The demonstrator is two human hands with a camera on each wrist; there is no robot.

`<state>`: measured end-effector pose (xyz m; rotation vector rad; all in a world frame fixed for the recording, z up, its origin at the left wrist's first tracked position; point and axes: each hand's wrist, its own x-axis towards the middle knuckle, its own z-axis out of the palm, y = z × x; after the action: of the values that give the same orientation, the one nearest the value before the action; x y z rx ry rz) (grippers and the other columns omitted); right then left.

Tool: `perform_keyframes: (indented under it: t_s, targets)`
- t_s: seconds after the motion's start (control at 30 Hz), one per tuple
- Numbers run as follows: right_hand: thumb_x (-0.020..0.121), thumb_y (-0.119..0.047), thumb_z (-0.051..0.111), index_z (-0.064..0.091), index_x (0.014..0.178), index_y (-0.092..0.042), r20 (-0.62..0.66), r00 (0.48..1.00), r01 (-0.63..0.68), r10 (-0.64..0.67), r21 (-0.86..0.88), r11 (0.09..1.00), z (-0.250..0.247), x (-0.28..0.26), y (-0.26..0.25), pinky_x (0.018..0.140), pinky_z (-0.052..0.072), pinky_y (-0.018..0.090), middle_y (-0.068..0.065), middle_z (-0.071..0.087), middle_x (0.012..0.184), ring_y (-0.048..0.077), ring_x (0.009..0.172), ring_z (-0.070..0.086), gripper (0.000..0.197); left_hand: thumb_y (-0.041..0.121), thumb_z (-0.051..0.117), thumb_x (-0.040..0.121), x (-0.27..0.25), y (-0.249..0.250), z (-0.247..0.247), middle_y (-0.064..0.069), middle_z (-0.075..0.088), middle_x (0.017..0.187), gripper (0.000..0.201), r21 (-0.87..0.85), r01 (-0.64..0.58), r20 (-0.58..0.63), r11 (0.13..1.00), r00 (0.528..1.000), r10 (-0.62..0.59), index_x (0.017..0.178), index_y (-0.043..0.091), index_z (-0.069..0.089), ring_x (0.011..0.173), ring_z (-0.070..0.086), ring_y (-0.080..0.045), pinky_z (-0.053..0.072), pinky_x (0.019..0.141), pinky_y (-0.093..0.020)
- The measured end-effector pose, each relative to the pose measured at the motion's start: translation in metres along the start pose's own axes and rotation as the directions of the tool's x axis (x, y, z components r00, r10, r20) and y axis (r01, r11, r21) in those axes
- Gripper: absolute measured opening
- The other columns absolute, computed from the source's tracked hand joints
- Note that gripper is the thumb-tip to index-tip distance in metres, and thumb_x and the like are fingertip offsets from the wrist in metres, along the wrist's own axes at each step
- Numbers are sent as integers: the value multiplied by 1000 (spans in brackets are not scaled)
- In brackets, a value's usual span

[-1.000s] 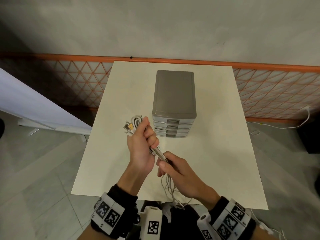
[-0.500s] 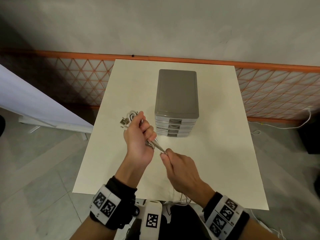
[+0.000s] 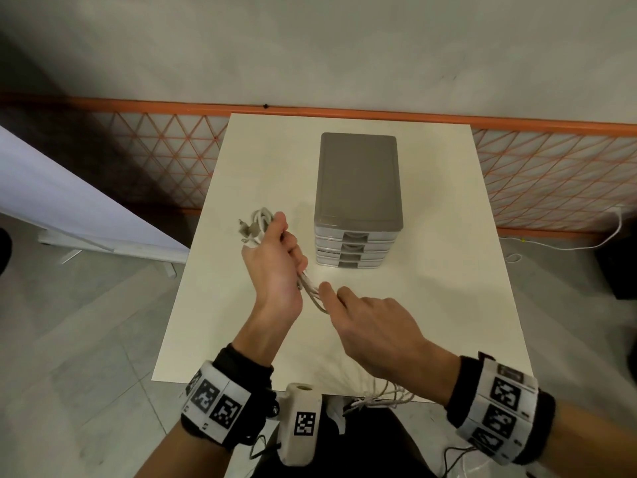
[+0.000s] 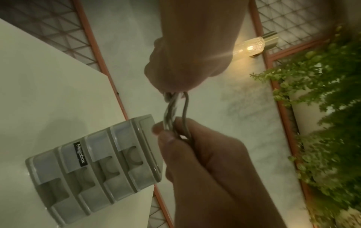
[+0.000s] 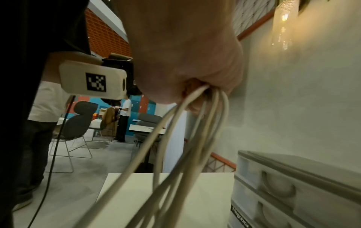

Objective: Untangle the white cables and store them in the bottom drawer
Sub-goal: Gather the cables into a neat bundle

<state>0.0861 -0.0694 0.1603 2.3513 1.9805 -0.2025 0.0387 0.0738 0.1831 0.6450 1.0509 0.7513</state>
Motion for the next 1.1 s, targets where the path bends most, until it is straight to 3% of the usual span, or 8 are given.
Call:
perform_keyframes:
  t_s: [0.07,0.2,0.3,0.57,0.73,0.87,1.0,1.1]
  targets:
    - [100,-22,43,48,127,-6,24,1000,15,-15,-25,1000,-8,4,-3,46,32,33,10,65,87,32,55,60,32,12,59,97,-3,-3,6,8,30,48,31,64,-38,34,997,999,36,69,16,46,41,21,-9,18,40,-23]
    - [101,-53,17,44,120,-14,47,999,-7,-3,215,977,-9,8,2,59,34,35,5,64,98,31,72,61,52,10,58,97,-3,-2,12,9,33,45,31,115,-95,75,989,993,87,69,15,48,39,24,-7,21,39,-21]
    - [99,-52,8,45,109,-22,-26,1000,7,0,255,967,-7,6,11,54,30,32,-2,64,86,26,58,47,49,11,57,98,-2,0,7,9,31,46,34,71,-74,71,995,995,69,67,17,47,41,21,-8,17,43,-25]
    - [104,-49,17,54,92,-19,178,984,-54,24,166,985,-32,18,19,58,38,36,-1,42,63,27,58,47,50,10,59,97,-11,-8,9,9,29,48,34,144,-29,126,989,992,11,68,17,42,43,21,-8,18,41,-24]
    - [99,-54,37,47,61,-14,512,857,-176,-65,409,895,-37,38,34,77,49,47,2,53,62,21,63,53,56,11,59,97,-22,-20,3,7,25,50,43,232,-22,202,973,979,-26,63,19,35,42,18,-8,19,38,-22]
    - [100,-57,34,55,79,-18,290,956,-114,-34,476,872,-17,23,28,67,50,42,-1,59,68,20,62,56,49,10,58,98,-13,-6,-5,6,27,50,40,167,-63,155,984,987,37,63,19,41,43,20,-9,15,42,-26]
    - [105,-38,33,28,144,-32,37,999,-14,-8,548,836,-2,0,29,75,48,35,-3,58,109,18,87,53,40,11,56,98,5,13,-14,8,29,47,33,14,-62,69,998,996,60,67,18,46,39,21,-7,20,37,-22]
    - [104,-27,30,26,143,-26,-151,988,99,-32,453,886,9,-10,23,60,51,38,-1,51,99,16,72,45,39,13,57,98,8,18,-12,9,29,46,32,-49,-49,46,998,998,51,69,17,45,38,21,-7,21,36,-21]
